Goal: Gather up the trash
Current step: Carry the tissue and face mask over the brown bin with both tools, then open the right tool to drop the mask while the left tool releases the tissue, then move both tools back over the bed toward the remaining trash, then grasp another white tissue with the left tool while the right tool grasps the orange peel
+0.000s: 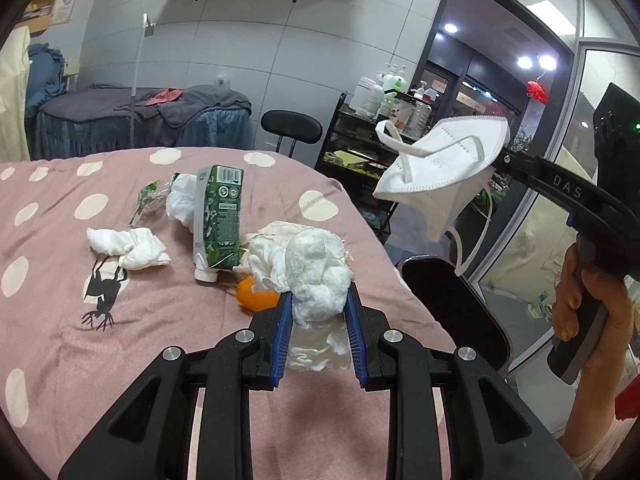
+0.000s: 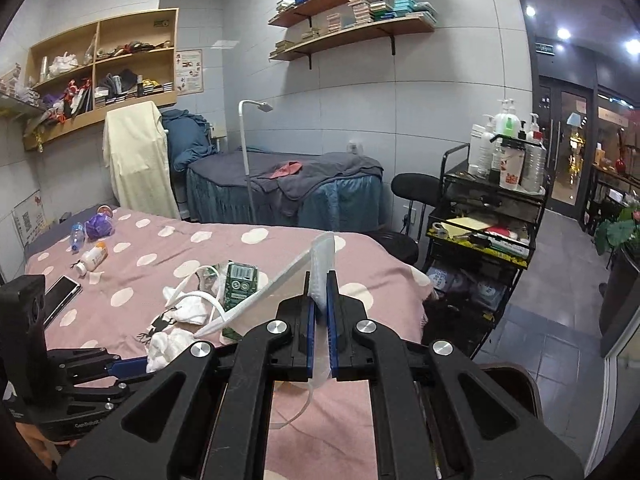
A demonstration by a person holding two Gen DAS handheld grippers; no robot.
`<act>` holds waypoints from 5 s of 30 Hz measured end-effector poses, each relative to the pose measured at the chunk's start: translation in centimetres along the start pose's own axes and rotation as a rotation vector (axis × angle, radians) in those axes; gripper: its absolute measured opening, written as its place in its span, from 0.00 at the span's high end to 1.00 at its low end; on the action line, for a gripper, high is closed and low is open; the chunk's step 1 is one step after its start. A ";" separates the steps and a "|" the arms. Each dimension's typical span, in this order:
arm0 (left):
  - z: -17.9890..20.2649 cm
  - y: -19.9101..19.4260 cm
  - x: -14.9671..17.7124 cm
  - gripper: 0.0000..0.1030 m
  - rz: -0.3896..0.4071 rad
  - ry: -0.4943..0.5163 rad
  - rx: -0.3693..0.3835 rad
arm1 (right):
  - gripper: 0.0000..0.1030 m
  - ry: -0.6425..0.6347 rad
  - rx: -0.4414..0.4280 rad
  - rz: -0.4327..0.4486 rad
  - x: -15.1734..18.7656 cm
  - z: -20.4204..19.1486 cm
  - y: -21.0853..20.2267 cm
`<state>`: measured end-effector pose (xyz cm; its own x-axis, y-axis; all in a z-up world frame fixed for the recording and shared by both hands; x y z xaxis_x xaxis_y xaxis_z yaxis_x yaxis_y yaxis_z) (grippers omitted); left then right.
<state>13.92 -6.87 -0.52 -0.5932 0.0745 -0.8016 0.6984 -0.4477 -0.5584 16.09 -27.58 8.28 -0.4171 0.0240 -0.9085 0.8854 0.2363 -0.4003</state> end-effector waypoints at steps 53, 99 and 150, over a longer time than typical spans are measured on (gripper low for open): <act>24.2 13.7 1.1 0.76 -0.303 0.339 0.386 | 0.18 0.503 0.558 -0.240 20.1 22.1 -8.3; 23.2 8.1 1.0 0.06 -0.120 0.363 0.411 | 0.10 0.610 0.506 -0.136 19.4 22.7 -9.9; -15.4 5.5 0.1 0.06 -0.167 -0.037 -0.281 | 0.10 0.002 -0.248 -0.621 10.3 -7.8 18.4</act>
<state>23.89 4.35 -6.93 -0.7192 0.0911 -0.6888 0.6707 -0.1680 -0.7225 26.48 -15.44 -7.51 -0.8350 -0.1868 -0.5175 0.4069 0.4234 -0.8094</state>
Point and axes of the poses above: each gripper's, at about its wrist camera, not at the fingertips, and y roughly the way its jaws point, z to its right, x to its underside, the point moved 1 cm from there along y, roughly the way its jaws point, and after that the axes turned 6 degrees about -x, right-handed, at the moved point
